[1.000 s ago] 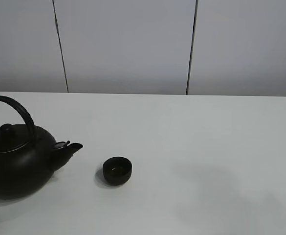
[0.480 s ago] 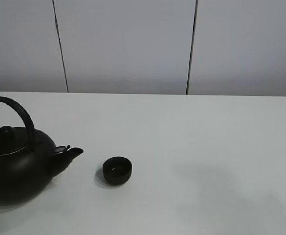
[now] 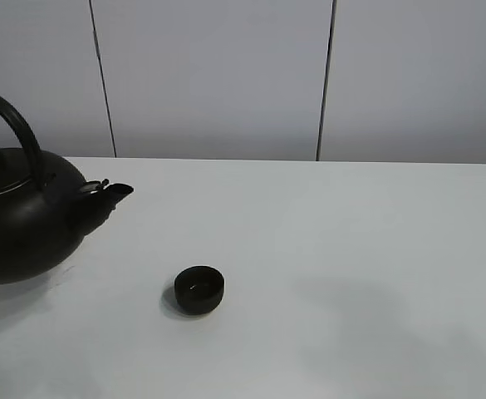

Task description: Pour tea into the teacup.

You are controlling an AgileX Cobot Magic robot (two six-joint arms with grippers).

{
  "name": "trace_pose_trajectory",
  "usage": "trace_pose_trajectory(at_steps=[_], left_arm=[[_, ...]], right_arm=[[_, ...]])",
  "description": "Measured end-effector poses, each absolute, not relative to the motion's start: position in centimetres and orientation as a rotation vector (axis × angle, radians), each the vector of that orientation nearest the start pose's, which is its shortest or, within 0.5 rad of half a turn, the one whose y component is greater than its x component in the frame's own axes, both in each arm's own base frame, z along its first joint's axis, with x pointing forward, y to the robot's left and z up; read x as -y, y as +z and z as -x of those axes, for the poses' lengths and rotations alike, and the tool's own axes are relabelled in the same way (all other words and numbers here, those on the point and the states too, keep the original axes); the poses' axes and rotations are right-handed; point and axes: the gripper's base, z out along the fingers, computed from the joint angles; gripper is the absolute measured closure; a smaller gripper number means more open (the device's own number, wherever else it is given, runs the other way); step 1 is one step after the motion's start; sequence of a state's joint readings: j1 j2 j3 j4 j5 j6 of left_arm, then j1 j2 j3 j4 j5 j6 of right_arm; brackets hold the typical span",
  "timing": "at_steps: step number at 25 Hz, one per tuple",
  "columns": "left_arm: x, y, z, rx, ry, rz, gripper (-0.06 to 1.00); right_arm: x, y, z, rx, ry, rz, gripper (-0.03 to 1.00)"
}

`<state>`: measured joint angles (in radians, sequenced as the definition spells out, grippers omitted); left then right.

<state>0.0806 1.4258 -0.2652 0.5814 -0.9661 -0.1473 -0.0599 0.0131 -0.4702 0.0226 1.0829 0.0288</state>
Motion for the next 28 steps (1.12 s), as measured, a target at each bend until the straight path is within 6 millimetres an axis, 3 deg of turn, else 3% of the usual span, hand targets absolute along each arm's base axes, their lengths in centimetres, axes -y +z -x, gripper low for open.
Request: trace_pose_trajectory(at_steps=[6,18,28], left_arm=[[3.8,18.8,-23.0,-1.745,-0.204,-0.516,0.82],[7.0,21.0,-24.8,-1.674,-0.216,-0.671,0.82],[7.3,21.1,-25.3,-1.715,-0.128,-0.702,0.82]], right_arm=[[-0.2,26.7,0.1,-2.107,0.009,-0.093,0.53],[-0.2,26.7,0.1,-2.108,0.009,-0.093,0.53],[-0.2,26.7,0.1,-2.108,0.009,-0.093,0.53]])
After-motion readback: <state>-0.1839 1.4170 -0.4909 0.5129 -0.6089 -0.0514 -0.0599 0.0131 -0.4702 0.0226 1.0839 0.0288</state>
